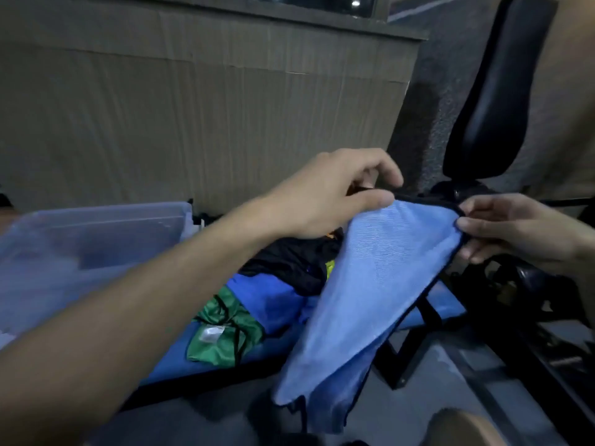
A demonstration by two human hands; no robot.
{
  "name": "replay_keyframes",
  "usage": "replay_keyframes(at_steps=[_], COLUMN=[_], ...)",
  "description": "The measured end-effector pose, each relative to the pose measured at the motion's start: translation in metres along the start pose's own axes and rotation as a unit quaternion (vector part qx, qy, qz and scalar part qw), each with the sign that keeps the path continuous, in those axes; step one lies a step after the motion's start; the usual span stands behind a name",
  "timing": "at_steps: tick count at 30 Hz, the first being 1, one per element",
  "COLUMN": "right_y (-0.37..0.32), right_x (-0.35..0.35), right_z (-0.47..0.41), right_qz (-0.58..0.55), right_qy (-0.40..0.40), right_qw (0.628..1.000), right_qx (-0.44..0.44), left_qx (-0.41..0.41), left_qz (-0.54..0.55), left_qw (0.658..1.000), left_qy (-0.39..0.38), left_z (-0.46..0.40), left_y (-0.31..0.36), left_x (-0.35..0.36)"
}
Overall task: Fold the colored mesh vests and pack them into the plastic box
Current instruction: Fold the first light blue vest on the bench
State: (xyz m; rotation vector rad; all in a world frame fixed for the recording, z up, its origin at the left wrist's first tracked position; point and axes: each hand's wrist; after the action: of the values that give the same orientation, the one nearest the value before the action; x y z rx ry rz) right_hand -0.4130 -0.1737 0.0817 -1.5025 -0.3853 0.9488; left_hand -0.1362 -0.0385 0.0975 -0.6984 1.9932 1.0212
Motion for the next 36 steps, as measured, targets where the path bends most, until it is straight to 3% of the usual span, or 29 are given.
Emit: replay_keyframes(at_steps=[5, 7, 10, 13, 15, 18, 21, 23, 25, 27, 29, 30, 33, 36], right_y=[-0.058, -0.084, -0.091, -0.065, -0.041, -0.007, 0.014, 0.021, 0.026, 0.033, 0.040, 0.043, 0.051, 0.066], right_x=[-0.037, -0.036, -0.011, 0.036, 0.073, 0.125, 0.166, 0.184, 0.197, 0.206, 0.211, 0.212, 0.206, 0.186], right_z=[-0.024, -0.061, -0.140, -0.221, -0.266, -0.316, -0.348, -0.363, -0.374, -0.384, -0.390, -0.391, -0.381, -0.357], right_qz=[0.123, 0.194, 0.302, 0.368, 0.353, 0.317, 0.304, 0.304, 0.305, 0.304, 0.321, 0.332, 0.310, 0.256], right_qy=[0.131, 0.140, 0.112, 0.070, 0.034, -0.024, -0.055, -0.069, -0.080, -0.088, -0.104, -0.113, -0.128, -0.099], right_qw=[0.983, 0.970, 0.945, 0.926, 0.934, 0.947, 0.949, 0.946, 0.945, 0.944, 0.936, 0.930, 0.931, 0.942], right_qx=[-0.026, -0.044, -0.064, -0.055, -0.049, -0.047, -0.069, -0.085, -0.090, -0.093, -0.101, -0.108, -0.144, -0.194], left_qx=[0.020, 0.005, -0.081, -0.204, -0.294, -0.401, -0.462, -0.513, -0.514, -0.434, -0.366, -0.359, -0.353, -0.347], left_qz=[0.188, 0.241, 0.257, 0.167, 0.089, -0.061, -0.161, -0.223, -0.322, -0.349, -0.284, -0.249, -0.217, -0.229], left_qw=[0.979, 0.964, 0.951, 0.949, 0.935, 0.908, 0.872, 0.828, 0.794, 0.830, 0.886, 0.895, 0.890, 0.895], left_qy=[0.070, 0.112, 0.152, 0.176, 0.178, 0.100, 0.006, -0.042, -0.050, -0.008, -0.042, -0.088, -0.191, -0.163], left_z=[-0.034, -0.035, -0.021, 0.011, 0.037, 0.072, 0.088, 0.090, 0.089, 0.083, 0.076, 0.073, 0.077, 0.086], left_y=[-0.009, -0.022, -0.060, -0.111, -0.137, -0.166, -0.183, -0.180, -0.177, -0.173, -0.183, -0.192, -0.220, -0.234], left_x=[0.019, 0.015, 0.011, 0.018, 0.027, 0.044, 0.056, 0.057, 0.062, 0.073, 0.091, 0.103, 0.127, 0.136])
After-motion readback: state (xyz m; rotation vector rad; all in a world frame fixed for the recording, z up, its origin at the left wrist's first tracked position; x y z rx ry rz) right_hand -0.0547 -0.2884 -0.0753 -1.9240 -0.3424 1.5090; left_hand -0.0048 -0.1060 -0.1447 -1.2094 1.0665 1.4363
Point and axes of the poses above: each hand's wrist, its own z-axis away from the middle knuckle, its own x-axis out of the palm, y = z × x, and after that the axes turned 13 degrees about -y, right-handed
